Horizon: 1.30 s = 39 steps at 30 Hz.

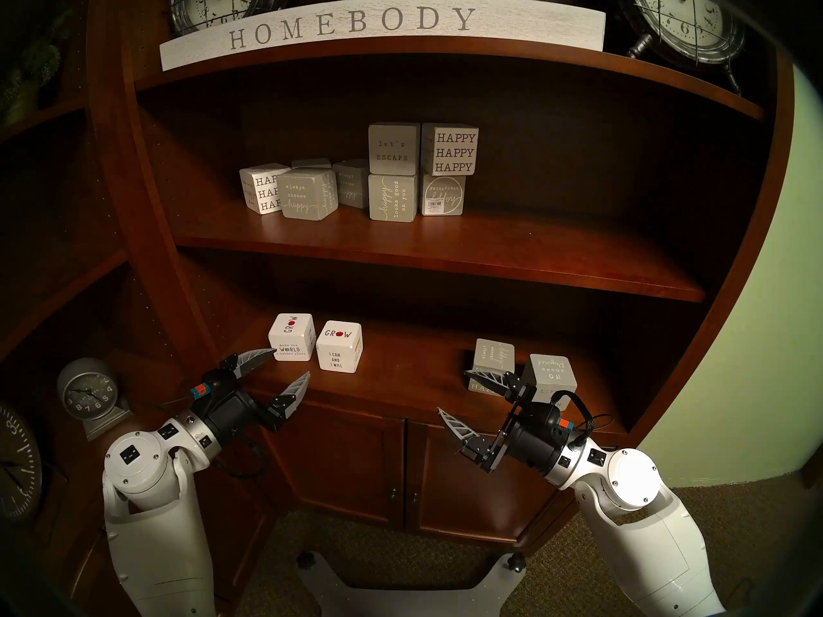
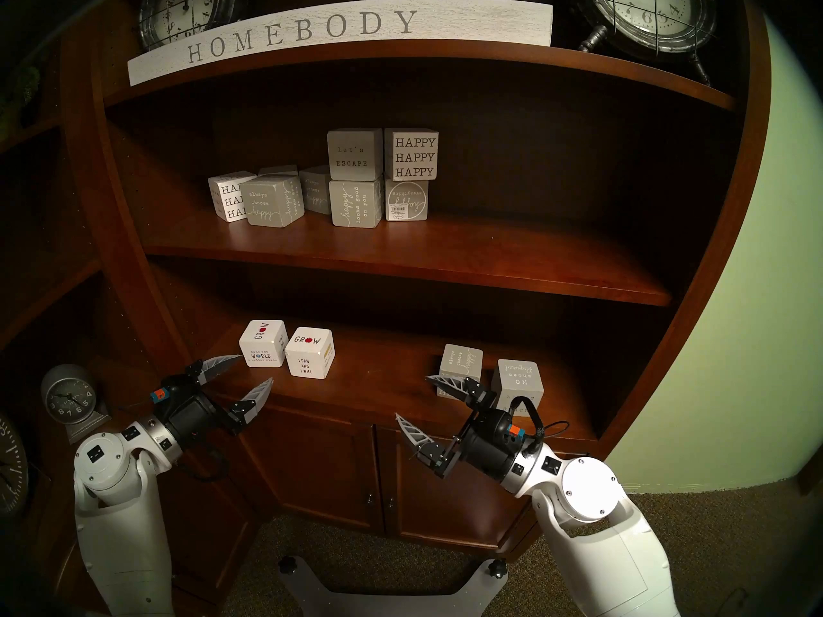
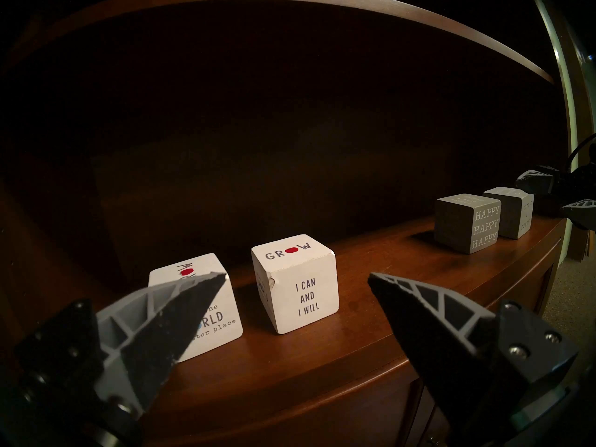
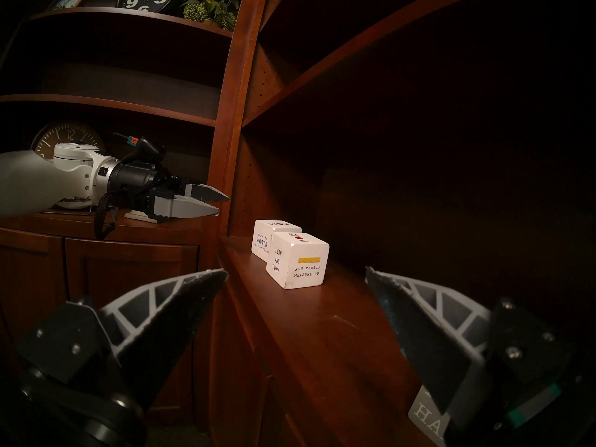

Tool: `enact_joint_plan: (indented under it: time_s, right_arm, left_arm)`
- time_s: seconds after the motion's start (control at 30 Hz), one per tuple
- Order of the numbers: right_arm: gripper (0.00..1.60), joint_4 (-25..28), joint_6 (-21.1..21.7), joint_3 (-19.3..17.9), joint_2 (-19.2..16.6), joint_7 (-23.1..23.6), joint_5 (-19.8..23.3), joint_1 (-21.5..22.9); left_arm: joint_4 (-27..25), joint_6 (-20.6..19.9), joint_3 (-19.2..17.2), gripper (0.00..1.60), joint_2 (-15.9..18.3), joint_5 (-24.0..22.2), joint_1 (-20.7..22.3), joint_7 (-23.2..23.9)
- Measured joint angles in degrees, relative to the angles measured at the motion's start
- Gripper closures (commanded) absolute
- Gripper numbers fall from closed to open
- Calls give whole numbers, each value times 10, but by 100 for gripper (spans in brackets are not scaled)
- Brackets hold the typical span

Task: Stack four cubes vertically into two groups

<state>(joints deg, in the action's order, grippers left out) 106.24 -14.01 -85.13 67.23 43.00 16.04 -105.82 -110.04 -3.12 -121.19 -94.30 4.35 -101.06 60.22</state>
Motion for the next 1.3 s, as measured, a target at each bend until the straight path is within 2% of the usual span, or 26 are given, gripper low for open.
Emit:
enact_joint_plan:
  time_s: [0.3,0.5,1.0,1.3]
  right_arm:
    - [0,-1,0,-1,0,0,-1,0]
    - [0,-1,0,-1,0,0,-1,0]
    - [0,-1,0,-1,0,1,-2,-1]
    - [0,-1,0,-2,1,1,-2,-1]
  left_arm:
    - [34,2,21,0,4,50,24,-47]
    - [46,5,39,0,6,62,42,-89]
    - [54,-3,75,0,9,17,62,-184]
    - [77,-21,93,0,10,12,78,-227]
